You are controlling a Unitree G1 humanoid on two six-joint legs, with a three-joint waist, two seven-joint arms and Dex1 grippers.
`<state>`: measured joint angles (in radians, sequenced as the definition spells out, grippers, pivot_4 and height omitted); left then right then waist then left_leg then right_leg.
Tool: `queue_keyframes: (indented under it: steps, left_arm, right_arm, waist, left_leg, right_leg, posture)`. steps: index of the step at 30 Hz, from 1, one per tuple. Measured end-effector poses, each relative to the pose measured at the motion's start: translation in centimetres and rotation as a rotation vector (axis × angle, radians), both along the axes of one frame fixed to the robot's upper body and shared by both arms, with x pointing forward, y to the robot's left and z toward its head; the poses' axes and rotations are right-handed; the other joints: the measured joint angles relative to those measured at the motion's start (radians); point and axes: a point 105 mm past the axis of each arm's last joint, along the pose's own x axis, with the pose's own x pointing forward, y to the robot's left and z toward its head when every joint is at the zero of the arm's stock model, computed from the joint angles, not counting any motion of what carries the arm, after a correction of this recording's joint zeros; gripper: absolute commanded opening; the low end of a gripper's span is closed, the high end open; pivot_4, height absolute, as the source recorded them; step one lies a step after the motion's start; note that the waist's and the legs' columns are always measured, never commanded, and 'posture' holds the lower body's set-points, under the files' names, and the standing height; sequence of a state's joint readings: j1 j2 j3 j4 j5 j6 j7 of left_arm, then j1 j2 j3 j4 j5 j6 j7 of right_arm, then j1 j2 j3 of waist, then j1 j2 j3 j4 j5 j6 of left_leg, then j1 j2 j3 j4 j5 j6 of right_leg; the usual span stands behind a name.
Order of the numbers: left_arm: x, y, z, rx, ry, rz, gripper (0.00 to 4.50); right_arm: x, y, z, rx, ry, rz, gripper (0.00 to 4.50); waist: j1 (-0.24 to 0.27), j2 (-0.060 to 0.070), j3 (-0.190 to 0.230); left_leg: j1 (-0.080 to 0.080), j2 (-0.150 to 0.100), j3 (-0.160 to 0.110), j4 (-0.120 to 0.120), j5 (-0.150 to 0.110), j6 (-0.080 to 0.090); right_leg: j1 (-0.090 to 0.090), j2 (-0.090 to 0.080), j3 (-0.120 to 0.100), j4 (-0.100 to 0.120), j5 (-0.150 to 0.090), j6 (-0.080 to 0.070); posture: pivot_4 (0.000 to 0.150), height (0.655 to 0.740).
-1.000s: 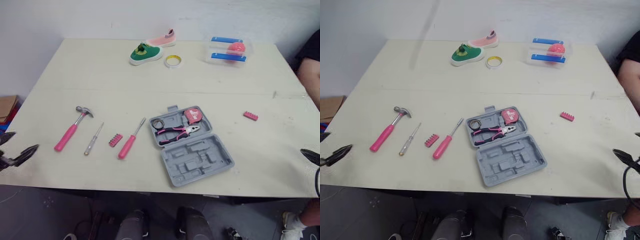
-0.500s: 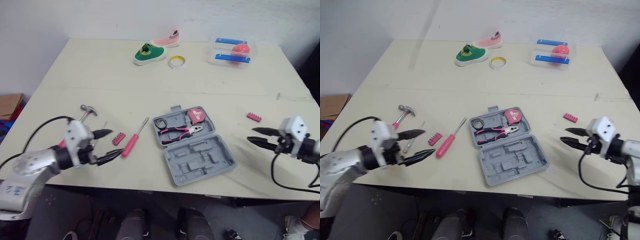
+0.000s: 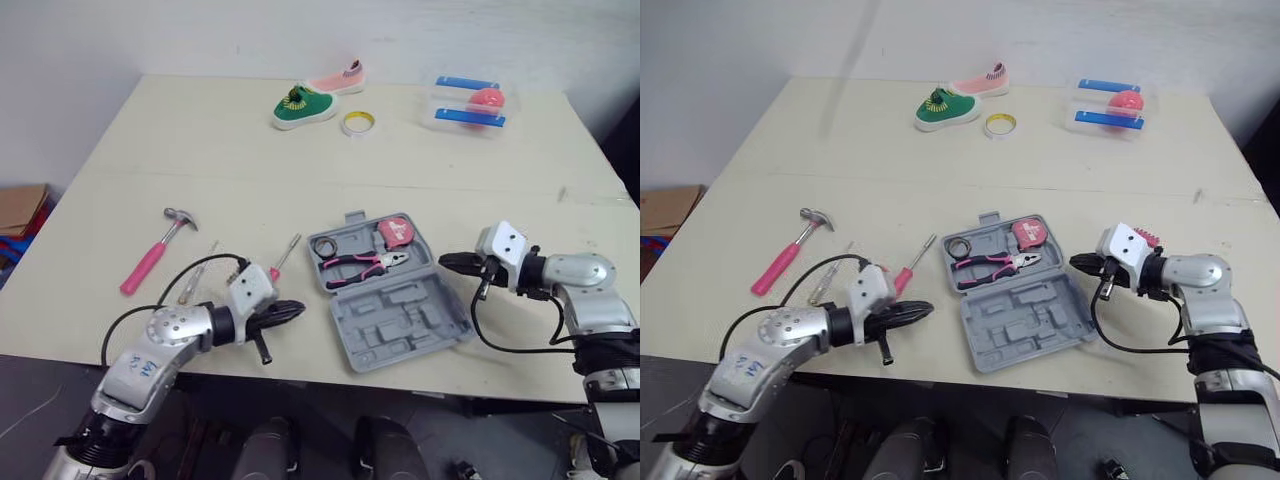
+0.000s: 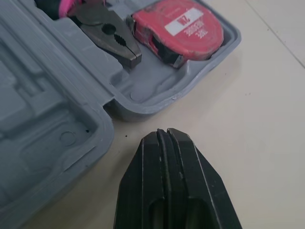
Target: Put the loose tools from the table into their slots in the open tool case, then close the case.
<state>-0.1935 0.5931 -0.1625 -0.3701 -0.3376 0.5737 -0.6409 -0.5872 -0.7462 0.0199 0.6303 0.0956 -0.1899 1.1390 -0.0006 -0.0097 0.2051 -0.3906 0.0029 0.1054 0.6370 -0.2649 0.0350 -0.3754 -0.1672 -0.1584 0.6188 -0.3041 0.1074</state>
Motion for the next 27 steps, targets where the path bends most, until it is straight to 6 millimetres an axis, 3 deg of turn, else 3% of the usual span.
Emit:
queue_keyframes:
  steps: [4,11,15,27]
  left_arm:
    - [0.9,-1.1,-0.4,0.012,0.017,0.030,0.07]
    - [0.9,-2.9,-0.7,-0.010,0.048,0.000,0.07]
    - [1.9,-3.4,-1.2,-0.003,0.068,0.006,0.07]
    - [3.7,-4.7,-1.0,0.009,0.043,-0.051,0.07]
  right_arm:
    - [0.2,1.0,-0.6,-0.001,0.005,0.019,0.00]
    - [0.2,1.0,-0.6,-0.002,0.000,0.015,0.00]
    - [-0.2,1.2,-0.7,-0.003,0.002,0.026,0.00]
    - [-3.8,0.5,-1.8,0.033,0.083,0.031,0.00]
  waist:
    - [0.001,0.000,0.000]
    - [0.000,0.000,0.000]
    - [0.000,0.000,0.000]
    - [0.015,0.000,0.000]
  left_leg:
    - [0.000,0.000,0.000,0.001,0.000,0.000]
    - [0.000,0.000,0.000,0.001,0.000,0.000]
    - [0.000,0.000,0.000,0.003,0.000,0.000]
    - [-0.002,0.001,-0.002,0.011,-0.005,0.003]
  right_leg:
    - [0.000,0.000,0.000,0.000,0.000,0.000]
    - [0.001,0.000,0.000,0.001,0.000,0.000]
    - [0.001,0.000,0.000,0.001,0.000,0.000]
    - [0.002,0.000,0.000,0.001,0.000,0.000]
  posture:
    - [0.150,0.7400]
    - [0.150,0.7400]
    - [0.150,0.7400]
    - [0.150,0.7400]
